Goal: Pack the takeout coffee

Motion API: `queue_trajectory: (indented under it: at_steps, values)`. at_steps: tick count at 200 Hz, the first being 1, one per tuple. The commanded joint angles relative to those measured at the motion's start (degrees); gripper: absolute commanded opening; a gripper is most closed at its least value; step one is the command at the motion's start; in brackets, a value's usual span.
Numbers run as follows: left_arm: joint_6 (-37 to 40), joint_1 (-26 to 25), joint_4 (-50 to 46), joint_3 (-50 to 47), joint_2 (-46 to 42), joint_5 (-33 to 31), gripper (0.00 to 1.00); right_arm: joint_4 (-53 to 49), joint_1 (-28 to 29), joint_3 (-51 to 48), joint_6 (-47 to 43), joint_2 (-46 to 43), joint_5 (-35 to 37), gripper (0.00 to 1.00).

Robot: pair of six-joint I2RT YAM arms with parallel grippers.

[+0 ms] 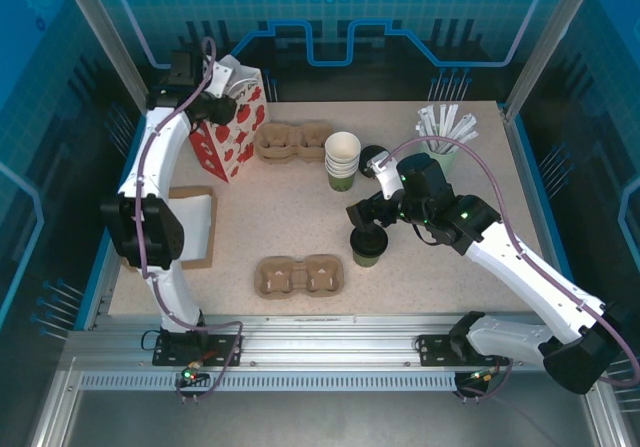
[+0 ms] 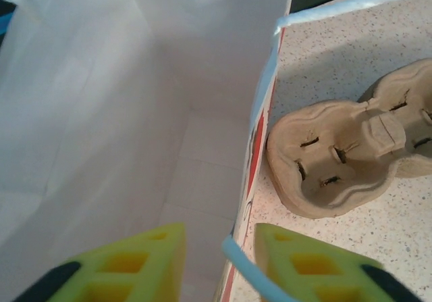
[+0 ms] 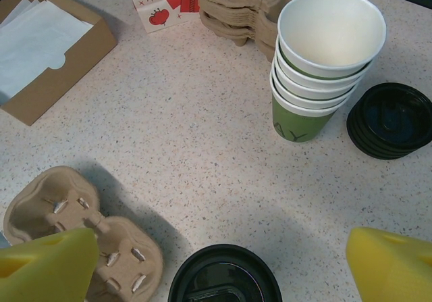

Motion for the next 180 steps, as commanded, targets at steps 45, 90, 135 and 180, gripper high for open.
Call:
queue_trajectory:
  at_steps: [45, 90, 135, 180]
  values:
    - [5.88, 1.03, 2.48, 3.17, 0.77, 2.01, 0.11, -0.78, 0.87, 1.84, 0.13, -0.09, 0.9, 0.96]
    - [10.41, 0.99, 5.04, 3.95, -2.38, -3.18, 0.0, -0.91, 0.85, 1.1, 0.53, -0.61, 1.15, 0.96]
    - [12.42, -0.24, 7.16, 4.4, -10.89, -8.64, 0.0, -1.44, 0.91, 1.75, 0.67, -1.68, 1.28, 0.96]
    - [12.85, -4.06, 5.24, -1.34, -23.84, -5.46, 0.0, -2.16, 0.94, 3.14, -0.53, -3.05, 1.57, 0.96]
